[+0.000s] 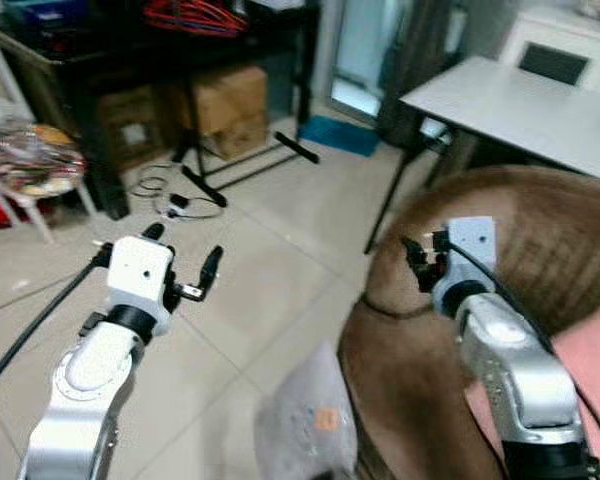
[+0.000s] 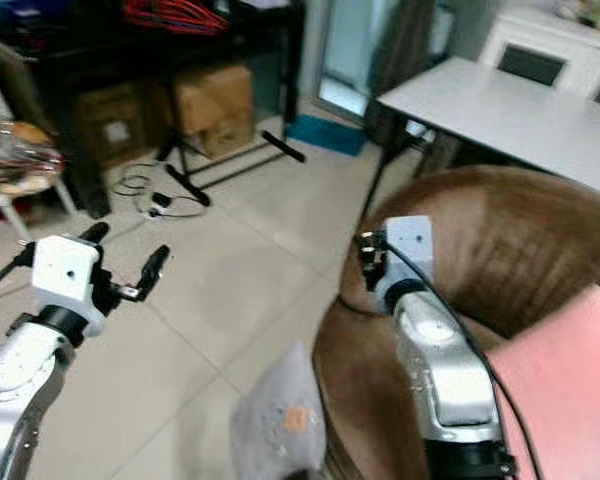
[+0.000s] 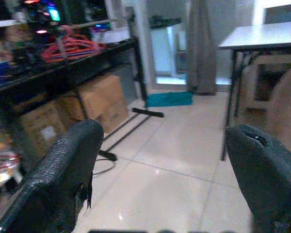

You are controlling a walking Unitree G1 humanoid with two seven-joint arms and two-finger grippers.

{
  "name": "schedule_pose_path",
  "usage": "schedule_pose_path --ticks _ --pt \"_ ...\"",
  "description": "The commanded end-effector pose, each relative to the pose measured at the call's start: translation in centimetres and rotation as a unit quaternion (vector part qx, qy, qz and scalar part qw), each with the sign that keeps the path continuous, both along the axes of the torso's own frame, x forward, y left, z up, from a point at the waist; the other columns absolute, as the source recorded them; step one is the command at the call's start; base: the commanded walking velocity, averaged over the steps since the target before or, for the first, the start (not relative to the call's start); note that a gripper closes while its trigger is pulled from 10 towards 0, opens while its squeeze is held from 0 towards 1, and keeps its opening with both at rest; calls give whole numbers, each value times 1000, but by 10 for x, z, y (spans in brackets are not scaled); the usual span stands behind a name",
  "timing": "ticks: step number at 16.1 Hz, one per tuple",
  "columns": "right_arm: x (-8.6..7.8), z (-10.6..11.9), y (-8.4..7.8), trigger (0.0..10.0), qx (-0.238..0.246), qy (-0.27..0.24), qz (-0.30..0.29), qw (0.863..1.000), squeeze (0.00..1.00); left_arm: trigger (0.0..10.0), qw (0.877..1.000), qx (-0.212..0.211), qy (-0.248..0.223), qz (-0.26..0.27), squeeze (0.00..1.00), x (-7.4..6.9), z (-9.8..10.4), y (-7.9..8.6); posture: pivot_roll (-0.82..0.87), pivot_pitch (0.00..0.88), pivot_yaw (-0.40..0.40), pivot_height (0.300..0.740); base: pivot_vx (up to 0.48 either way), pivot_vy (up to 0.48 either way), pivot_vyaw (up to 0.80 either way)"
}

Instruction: Move the pillow to the sofa from floor

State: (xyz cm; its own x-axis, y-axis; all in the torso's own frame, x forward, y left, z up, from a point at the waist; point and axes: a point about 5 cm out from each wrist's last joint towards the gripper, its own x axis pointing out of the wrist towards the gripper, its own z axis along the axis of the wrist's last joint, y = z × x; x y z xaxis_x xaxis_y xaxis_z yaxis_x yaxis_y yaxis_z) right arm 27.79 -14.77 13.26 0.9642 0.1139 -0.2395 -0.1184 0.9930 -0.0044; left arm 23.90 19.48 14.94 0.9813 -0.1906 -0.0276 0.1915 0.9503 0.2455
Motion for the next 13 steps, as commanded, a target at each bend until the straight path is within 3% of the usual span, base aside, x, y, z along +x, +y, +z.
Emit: schedule_pose_path --ticks 1,9,13 --pt "1 5 3 10000 -1 -9 7 1000 0 10000 1000 4 -3 -4 243 1 3 -2 24 0 -72 740 281 0 0" --pt "-1 -4 2 10000 11 7 9 1000 0 10000 999 42 18 -2 212 -8 -10 2 37 0 -73 675 34 0 0" --pt "-2 -9 0 10000 12 15 6 1000 0 10000 999 40 18 6 212 -11 -12 4 39 0 -72 641 0 0 0"
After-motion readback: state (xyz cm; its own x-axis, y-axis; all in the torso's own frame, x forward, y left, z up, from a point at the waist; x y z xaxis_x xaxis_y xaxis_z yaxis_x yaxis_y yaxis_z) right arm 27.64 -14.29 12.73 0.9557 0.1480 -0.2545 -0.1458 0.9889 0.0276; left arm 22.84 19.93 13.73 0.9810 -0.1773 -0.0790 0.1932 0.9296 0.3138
